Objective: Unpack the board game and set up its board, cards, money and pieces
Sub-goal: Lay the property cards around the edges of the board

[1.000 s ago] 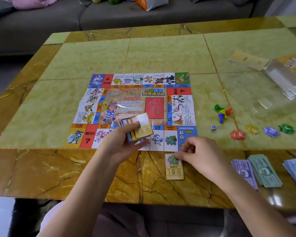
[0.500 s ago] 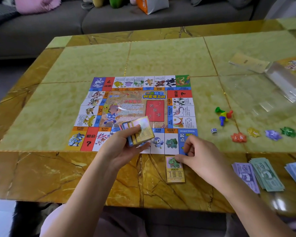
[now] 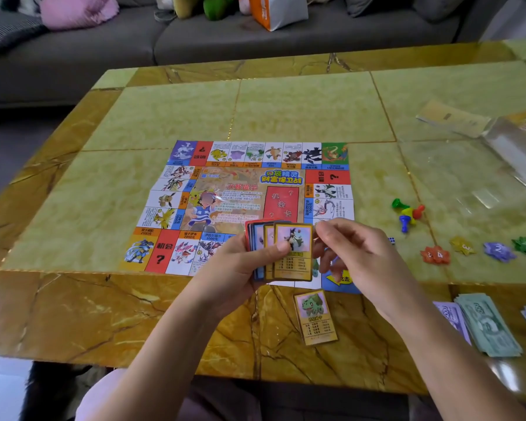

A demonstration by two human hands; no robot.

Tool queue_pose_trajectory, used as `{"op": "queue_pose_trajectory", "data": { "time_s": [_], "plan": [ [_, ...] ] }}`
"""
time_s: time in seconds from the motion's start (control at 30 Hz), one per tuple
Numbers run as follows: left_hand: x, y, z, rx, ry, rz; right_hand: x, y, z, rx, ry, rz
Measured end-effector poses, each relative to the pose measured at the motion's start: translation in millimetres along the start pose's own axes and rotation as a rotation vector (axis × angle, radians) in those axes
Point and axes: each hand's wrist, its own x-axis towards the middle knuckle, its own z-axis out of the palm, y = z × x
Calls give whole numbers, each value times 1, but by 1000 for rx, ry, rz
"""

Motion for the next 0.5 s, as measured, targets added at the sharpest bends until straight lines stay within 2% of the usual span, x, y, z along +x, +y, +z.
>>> {"op": "queue_pose_trajectory", "data": {
  "time_s": [0.2,0.33,0.5],
  "plan": [
    [0,1,1,15,21,-8,5,4,1,-46,34,-10],
    [1,10,-7,-52,160,11,3,21,-6,-449,109,-81],
    [2,16,-19,-79,265,34,-4,38,-9,-777,-168,-120]
  ]
}}
